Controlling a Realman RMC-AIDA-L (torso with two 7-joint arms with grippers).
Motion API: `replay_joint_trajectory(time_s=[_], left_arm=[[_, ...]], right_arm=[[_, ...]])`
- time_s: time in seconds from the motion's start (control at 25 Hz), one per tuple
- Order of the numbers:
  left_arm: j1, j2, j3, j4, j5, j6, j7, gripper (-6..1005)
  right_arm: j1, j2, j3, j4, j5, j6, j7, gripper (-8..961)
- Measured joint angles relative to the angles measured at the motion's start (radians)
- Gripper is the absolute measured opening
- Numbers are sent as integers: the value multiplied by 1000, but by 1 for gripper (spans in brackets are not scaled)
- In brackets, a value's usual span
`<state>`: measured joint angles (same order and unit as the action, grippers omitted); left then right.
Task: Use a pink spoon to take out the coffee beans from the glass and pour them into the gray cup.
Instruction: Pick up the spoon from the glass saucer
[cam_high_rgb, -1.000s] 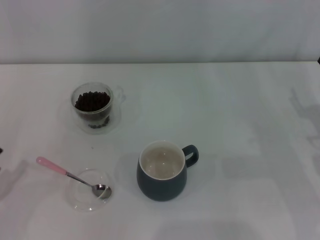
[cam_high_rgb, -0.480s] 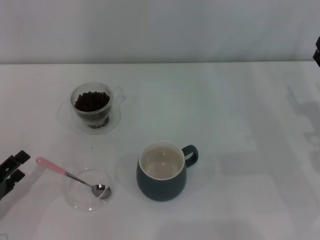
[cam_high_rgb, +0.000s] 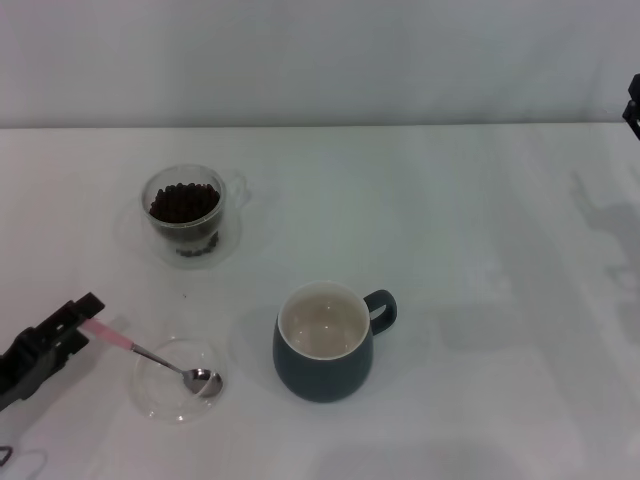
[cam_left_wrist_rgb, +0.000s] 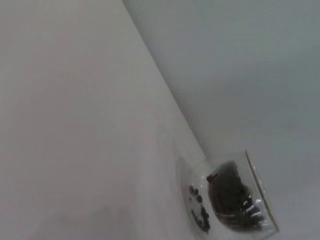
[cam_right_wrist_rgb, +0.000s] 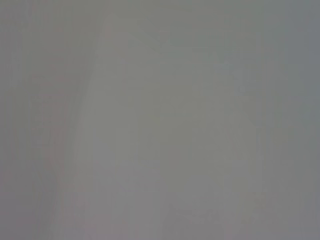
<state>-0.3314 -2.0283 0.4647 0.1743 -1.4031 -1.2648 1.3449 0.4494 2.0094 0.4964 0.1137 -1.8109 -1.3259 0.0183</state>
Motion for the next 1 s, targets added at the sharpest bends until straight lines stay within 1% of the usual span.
replay_joint_trajectory(time_s=[0.24, 0.44, 0.72, 1.0], left_arm=[[-23, -4, 0, 2, 22, 19, -2, 844], [-26, -4, 0, 2, 26, 19, -2, 844], [-15, -4, 0, 16, 29, 2, 12, 570], [-12, 2, -4, 19, 29, -14, 19, 292]], right_arm=[[0, 0, 0, 1, 0, 6, 0, 857], [0, 0, 1, 1, 1, 13, 0, 858], [0, 0, 3, 1, 3, 24, 0, 858], [-6, 1, 6, 1, 6, 25, 3, 858]])
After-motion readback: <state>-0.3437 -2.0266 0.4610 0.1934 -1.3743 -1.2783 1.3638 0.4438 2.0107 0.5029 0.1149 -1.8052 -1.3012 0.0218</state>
